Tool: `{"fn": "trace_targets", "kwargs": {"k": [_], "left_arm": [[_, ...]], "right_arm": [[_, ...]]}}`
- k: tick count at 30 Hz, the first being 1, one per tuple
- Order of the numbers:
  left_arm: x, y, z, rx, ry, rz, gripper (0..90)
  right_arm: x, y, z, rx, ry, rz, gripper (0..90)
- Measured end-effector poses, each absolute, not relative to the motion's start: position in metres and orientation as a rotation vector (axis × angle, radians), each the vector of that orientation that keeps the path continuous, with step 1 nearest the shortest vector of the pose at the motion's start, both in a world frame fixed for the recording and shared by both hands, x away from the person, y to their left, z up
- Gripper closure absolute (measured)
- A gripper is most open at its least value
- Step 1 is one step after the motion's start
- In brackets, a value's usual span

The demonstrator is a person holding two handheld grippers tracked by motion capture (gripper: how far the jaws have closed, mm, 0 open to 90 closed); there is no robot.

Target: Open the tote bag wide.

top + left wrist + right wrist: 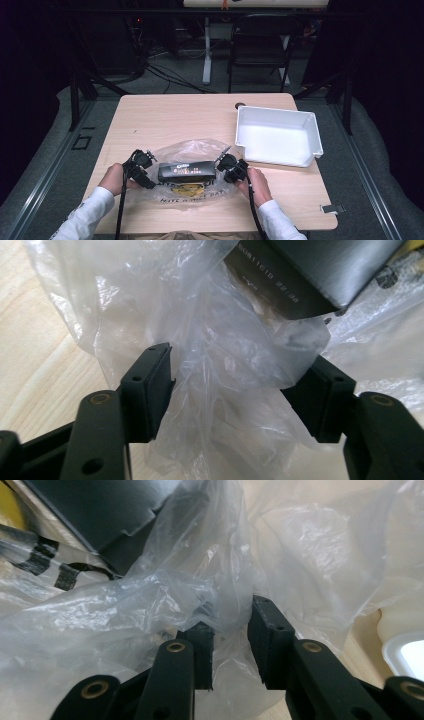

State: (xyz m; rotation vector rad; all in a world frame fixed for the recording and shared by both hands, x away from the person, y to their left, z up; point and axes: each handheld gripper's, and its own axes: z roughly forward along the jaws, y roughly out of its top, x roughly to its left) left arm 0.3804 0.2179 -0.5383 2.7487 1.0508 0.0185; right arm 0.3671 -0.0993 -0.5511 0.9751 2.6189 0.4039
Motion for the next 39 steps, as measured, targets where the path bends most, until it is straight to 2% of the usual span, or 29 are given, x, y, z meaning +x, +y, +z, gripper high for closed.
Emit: {"fn": "trace_targets", "kwargs": {"k": [5, 11, 14, 16, 21, 25, 29, 31, 34, 36, 39], "left_arm": [[0.381, 0.228, -0.517, 2.614, 1.043, -0.047, 36.2], [0.379, 0.231, -0.494, 2.529, 1.017, -0.021, 36.6], [0.38, 0.231, -0.486, 2.511, 1.01, 0.03, 38.2], [0.381, 0.231, -0.486, 2.493, 1.028, 0.061, 38.2], [0.39, 0.233, -0.495, 2.477, 1.069, 0.114, 39.6], [0.4, 0.235, -0.501, 2.458, 1.081, 0.087, 42.9], [0.404, 0.231, -0.502, 2.459, 1.048, 0.05, 43.8], [0.405, 0.228, -0.502, 2.459, 1.032, 0.04, 43.2], [0.41, 0.224, -0.505, 2.456, 1.017, 0.014, 41.8], [0.414, 0.222, -0.508, 2.455, 1.014, -0.004, 42.0], [0.416, 0.222, -0.51, 2.456, 1.002, -0.006, 46.5]], "right_arm": [[0.361, -0.101, -0.53, 0.962, 2.646, 0.496, 70.0], [0.354, -0.105, -0.505, 0.954, 2.594, 0.636, 68.7], [0.352, -0.106, -0.496, 0.974, 2.562, 0.76, 64.6], [0.352, -0.106, -0.494, 0.996, 2.554, 0.786, 60.1], [0.355, -0.11, -0.491, 1.016, 2.617, 0.707, 57.9], [0.354, -0.12, -0.483, 1.036, 2.615, 0.645, 57.1], [0.347, -0.122, -0.467, 1.026, 2.566, 0.734, 56.2], [0.346, -0.122, -0.461, 1.035, 2.538, 0.84, 52.9], [0.349, -0.11, -0.465, 1.047, 2.568, 0.922, 44.5], [0.357, -0.098, -0.477, 1.049, 2.602, 0.885, 43.3], [0.372, -0.089, -0.494, 1.084, 2.645, 0.797, 48.5]]}}
